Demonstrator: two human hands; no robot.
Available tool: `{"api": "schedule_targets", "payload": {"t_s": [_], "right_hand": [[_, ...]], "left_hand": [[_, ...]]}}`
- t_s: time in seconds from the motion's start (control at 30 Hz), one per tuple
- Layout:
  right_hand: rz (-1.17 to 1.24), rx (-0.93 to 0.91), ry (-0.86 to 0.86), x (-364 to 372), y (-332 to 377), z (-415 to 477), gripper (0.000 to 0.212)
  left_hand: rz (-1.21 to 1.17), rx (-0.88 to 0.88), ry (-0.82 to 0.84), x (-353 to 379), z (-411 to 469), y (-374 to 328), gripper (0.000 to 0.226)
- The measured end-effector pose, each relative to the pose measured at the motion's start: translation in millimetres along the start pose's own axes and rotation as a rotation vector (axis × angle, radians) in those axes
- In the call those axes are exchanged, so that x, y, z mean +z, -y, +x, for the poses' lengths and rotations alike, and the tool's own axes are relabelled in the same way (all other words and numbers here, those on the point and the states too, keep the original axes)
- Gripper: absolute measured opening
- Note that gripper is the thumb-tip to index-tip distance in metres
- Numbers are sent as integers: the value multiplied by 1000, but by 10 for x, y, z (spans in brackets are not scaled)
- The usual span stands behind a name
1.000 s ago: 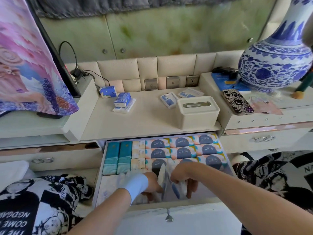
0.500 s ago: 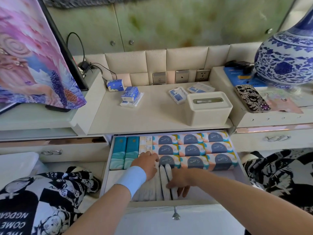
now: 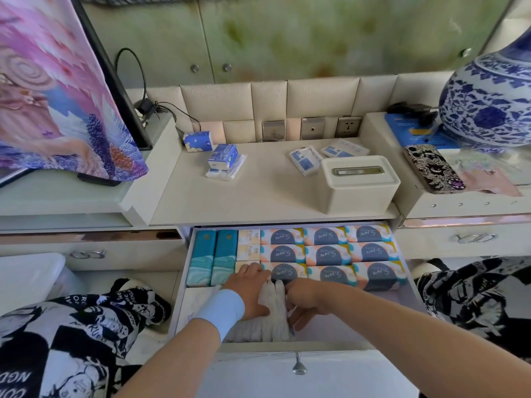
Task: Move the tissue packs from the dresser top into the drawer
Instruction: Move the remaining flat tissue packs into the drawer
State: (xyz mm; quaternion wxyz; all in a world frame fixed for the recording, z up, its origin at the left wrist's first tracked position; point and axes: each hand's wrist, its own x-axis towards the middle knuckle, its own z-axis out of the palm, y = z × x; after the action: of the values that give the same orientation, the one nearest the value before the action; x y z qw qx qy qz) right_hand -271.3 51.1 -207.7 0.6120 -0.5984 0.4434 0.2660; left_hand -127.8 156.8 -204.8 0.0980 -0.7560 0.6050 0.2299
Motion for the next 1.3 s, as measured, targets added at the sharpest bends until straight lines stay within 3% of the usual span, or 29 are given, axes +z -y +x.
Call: {"api": "schedule_targets", "payload": {"t_s": [0.13, 0.23, 0.33, 0.43, 0.5, 0.67, 0.83, 0.97, 1.03, 1.1, 1.13, 1.2, 1.3], "right_hand": [[-9, 7, -38, -59, 23, -17, 39], [-68, 16, -120, -72, 79, -23, 34], [-119, 32, -85, -35, 135, -41, 38], [-213, 90, -121, -25, 173, -89, 43], [-278, 135, -114, -1, 153, -124, 41], [-114, 146, 13, 191, 60, -120, 33], [-128, 146, -36, 152, 25, -173, 37], [-173, 142, -86, 232, -6, -137, 34], [-459, 97, -135, 309, -1, -153, 33], [-808, -41, -340, 338, 53, -194, 32], [-868, -105, -457, 328, 72, -198, 32], [-813, -233, -630, 286, 95, -166, 38], [-762, -336, -491, 269, 95, -99, 62]], "left_hand": [[3, -28, 15, 29, -57, 55, 93], [-20, 0, 55, 39, -84, 87, 109], [-118, 5, 16, -28, -141, 176, 120], [-88, -17, -71, -84, -215, 321, 116], [-67, -53, -36, -41, -284, 373, 113], [-70, -92, 17, 94, -377, 356, 112], [-121, -112, 17, 88, -389, 428, 117], [-129, -109, 57, 21, -375, 432, 98], [-164, -120, 82, -29, -390, 424, 88], [-193, -123, 66, -37, -397, 430, 81], [-201, -117, 32, -33, -391, 425, 77], [-213, -97, -60, -34, -364, 380, 73], [-192, -29, -106, -61, -300, 252, 76]]}}
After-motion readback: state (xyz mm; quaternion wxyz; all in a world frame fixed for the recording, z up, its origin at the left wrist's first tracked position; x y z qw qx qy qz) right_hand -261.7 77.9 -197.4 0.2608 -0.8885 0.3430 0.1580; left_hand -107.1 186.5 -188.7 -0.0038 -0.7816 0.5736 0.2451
